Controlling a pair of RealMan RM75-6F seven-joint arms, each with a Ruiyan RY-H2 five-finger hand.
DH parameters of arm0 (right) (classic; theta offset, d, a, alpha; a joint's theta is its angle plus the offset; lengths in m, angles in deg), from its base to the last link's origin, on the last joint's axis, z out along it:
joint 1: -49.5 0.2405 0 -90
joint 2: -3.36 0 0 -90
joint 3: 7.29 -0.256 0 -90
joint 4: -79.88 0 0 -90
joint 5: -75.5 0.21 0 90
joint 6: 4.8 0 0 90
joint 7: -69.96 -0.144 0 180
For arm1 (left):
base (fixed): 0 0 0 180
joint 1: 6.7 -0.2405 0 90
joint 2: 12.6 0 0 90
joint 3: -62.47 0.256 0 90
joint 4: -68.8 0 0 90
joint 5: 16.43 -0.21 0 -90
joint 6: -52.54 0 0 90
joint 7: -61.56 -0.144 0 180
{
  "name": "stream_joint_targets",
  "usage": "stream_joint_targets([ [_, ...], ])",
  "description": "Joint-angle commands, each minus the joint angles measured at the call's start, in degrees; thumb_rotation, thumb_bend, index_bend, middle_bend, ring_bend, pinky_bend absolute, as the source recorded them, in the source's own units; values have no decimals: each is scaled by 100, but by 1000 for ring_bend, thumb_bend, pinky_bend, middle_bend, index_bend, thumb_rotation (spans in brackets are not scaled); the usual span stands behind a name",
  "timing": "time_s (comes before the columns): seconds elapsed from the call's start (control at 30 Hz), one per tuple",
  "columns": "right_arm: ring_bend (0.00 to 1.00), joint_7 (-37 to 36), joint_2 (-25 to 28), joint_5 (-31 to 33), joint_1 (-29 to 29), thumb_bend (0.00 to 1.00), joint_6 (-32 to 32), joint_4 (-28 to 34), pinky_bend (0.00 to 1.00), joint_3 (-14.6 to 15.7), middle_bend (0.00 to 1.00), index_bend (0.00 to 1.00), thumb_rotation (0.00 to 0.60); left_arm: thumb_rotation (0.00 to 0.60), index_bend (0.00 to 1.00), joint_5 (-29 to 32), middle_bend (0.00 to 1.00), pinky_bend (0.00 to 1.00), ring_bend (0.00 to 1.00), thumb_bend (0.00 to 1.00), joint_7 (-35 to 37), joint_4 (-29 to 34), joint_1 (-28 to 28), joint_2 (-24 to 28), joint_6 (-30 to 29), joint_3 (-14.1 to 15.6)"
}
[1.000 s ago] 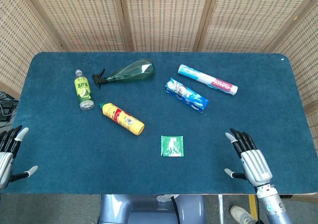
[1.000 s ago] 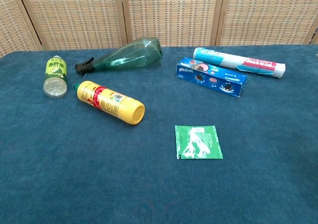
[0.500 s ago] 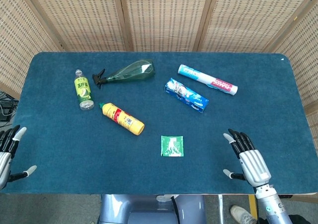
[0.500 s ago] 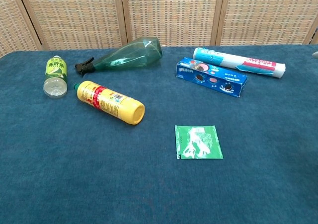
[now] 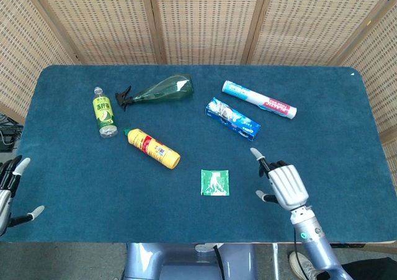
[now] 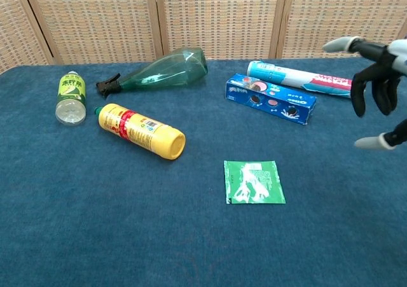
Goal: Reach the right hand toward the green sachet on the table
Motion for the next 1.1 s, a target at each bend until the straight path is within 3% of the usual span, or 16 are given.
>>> stream_joint_targets([
  [0.03, 940, 658, -564, 457, 322, 244, 367, -73, 847, -116, 875, 4, 600, 583, 0, 14, 0, 0, 0, 41, 45, -20, 6, 7, 9, -11],
  [0.13, 969, 749, -776, 533, 416, 329, 497, -158, 888, -26, 895, 61, 600, 583, 0, 8, 0, 0, 0, 40, 57, -31, 15, 5, 24, -10],
  [0.23, 991, 560, -934, 558, 465, 474, 599, -280, 917, 66, 918, 137, 600, 582, 0, -1, 0, 0, 0, 40, 55, -32, 17, 0, 25, -7],
  [0.37, 1000, 321, -970, 758, 522, 930, 828, -329, 967, 134, 924, 169, 600, 584, 0, 8, 0, 0, 0, 40, 54, -33, 22, -4, 38, -9],
  [0.4, 1000, 341, -949, 811, 542, 992, 880, -322, 975, 139, 928, 168, 600, 584, 0, 8, 0, 0, 0, 40, 54, -35, 23, -4, 41, -8],
  [0.6, 1000, 963, -874, 1153, 720, 1000, 1187, -292, 975, 202, 929, 132, 600, 584, 0, 17, 0, 0, 0, 40, 39, -55, 39, -23, 76, -8],
  [0.8, 1000, 2149, -997, 2152, 1068, 1000, 1579, -17, 975, 221, 929, 130, 600, 582, 0, 24, 0, 0, 0, 40, 62, -46, 38, -10, 83, -4],
  [1.1, 1000, 3234, -1404, 3301, 1509, 1000, 1421, 188, 975, 249, 929, 159, 600, 582, 0, 85, 0, 0, 0, 40, 137, -73, 65, 8, 151, -17],
])
